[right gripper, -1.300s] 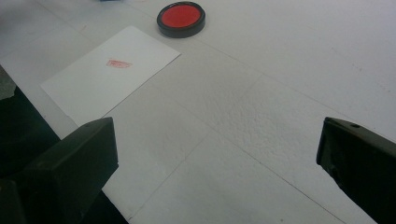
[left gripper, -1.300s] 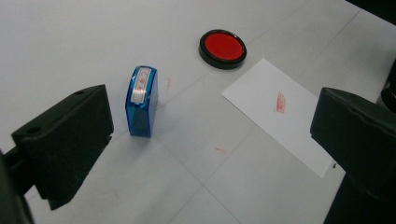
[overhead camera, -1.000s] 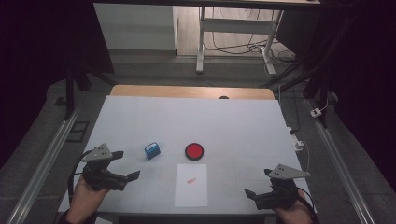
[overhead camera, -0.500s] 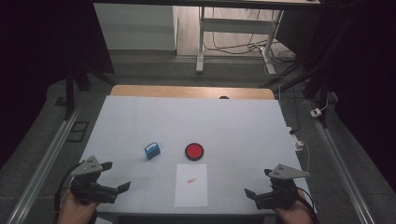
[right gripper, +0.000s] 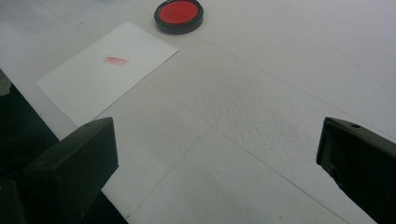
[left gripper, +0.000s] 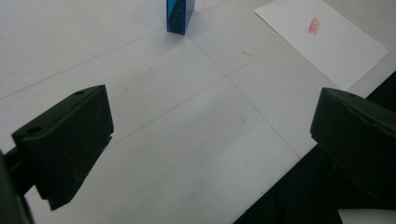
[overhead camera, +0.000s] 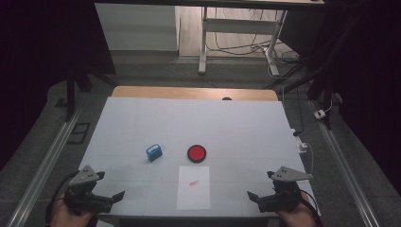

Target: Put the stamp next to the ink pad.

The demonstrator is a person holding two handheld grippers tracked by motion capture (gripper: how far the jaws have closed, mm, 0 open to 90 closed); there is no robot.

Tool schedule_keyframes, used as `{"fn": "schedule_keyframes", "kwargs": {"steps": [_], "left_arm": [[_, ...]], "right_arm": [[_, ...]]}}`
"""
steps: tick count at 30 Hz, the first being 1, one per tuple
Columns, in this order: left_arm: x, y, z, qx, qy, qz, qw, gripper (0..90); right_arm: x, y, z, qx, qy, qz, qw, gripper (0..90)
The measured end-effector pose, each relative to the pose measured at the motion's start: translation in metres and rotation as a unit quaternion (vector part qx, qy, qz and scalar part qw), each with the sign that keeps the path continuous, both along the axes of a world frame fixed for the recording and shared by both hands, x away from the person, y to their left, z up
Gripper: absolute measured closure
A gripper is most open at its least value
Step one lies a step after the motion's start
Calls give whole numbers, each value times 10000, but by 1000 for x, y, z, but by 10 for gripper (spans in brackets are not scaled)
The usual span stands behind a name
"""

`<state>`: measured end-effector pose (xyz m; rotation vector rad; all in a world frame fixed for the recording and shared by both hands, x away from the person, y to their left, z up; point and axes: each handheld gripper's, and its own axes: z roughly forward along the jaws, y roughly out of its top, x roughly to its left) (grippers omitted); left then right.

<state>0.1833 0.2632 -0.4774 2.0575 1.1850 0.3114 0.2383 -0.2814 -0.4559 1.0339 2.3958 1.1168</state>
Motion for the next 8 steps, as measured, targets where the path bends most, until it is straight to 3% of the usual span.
{"fn": "schedule_keyframes", "kwargs": {"steps": [8], "left_arm": [[2, -1, -1, 5, 100, -27, 9999, 0]], "right_arm": [[0, 1, -1, -92, -19, 88, 9999, 0]]}}
